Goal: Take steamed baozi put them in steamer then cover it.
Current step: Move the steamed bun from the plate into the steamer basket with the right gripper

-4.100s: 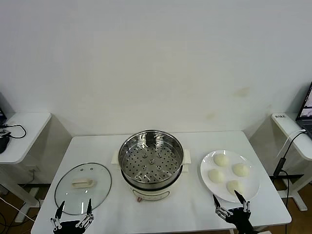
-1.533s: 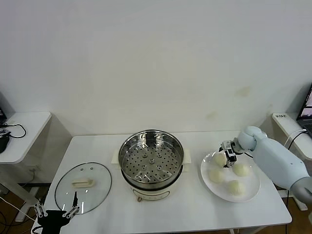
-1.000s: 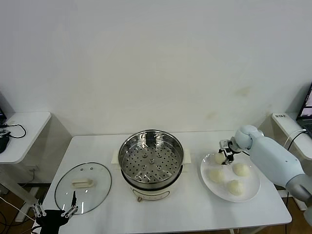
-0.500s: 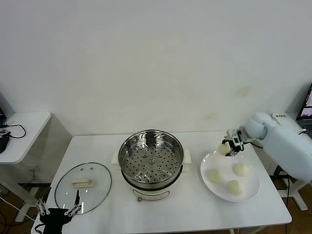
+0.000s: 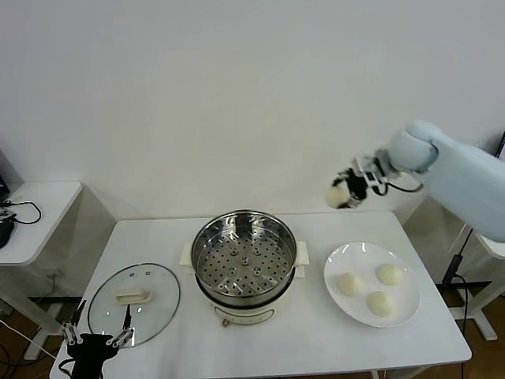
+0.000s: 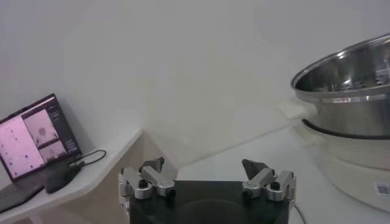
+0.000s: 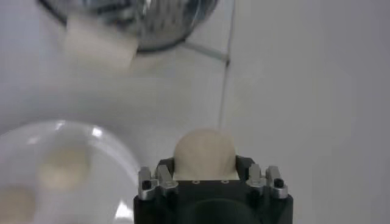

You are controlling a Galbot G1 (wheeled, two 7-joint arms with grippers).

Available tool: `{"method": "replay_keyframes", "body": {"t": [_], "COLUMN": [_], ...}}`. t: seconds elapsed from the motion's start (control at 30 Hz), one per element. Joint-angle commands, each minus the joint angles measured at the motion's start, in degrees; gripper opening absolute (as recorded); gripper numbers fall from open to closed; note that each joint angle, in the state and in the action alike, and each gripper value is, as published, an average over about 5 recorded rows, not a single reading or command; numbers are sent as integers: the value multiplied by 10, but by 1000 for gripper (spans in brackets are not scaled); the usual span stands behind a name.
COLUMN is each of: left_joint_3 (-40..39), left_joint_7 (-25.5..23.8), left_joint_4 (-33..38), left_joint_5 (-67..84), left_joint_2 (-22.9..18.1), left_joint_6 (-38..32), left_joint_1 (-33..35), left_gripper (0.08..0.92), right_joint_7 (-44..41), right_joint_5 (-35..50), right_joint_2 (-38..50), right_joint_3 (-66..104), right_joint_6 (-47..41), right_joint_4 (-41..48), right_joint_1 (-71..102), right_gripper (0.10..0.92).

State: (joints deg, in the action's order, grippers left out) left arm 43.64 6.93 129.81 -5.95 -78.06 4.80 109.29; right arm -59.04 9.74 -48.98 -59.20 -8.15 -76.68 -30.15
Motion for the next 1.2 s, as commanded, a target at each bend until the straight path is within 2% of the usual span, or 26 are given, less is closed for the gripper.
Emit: {"method": "replay_keyframes", "body": {"t": [0.03, 0.37, 0.7, 0.93, 1.2], "left_joint_3": [1, 21, 33, 37, 38], "left_joint_7": [0, -1, 1, 1, 1], "left_joint_4": [1, 10, 6, 9, 13], "left_joint_5": [3, 10, 12, 12, 12], "left_joint_2": [1, 1, -7, -8, -7], "left_joint_6": [1, 5, 5, 5, 5], "left_joint_1": [0, 1, 3, 2, 3], "left_gripper": [823, 823, 823, 823, 823], "right_joint_7": [17, 60, 79, 91, 112], "right_joint_5": [59, -69, -216, -274, -287], "right_joint_2": [-123, -226, -262, -266, -267], "right_joint_3": [-103, -152, -146, -134, -131], "right_joint_6": [24, 146, 235, 267, 288], "right_joint_4": [-19, 33, 110, 138, 145], "right_joint_1": [-70, -16, 55, 72, 76], "right_gripper": [618, 611, 611, 611, 636]}}
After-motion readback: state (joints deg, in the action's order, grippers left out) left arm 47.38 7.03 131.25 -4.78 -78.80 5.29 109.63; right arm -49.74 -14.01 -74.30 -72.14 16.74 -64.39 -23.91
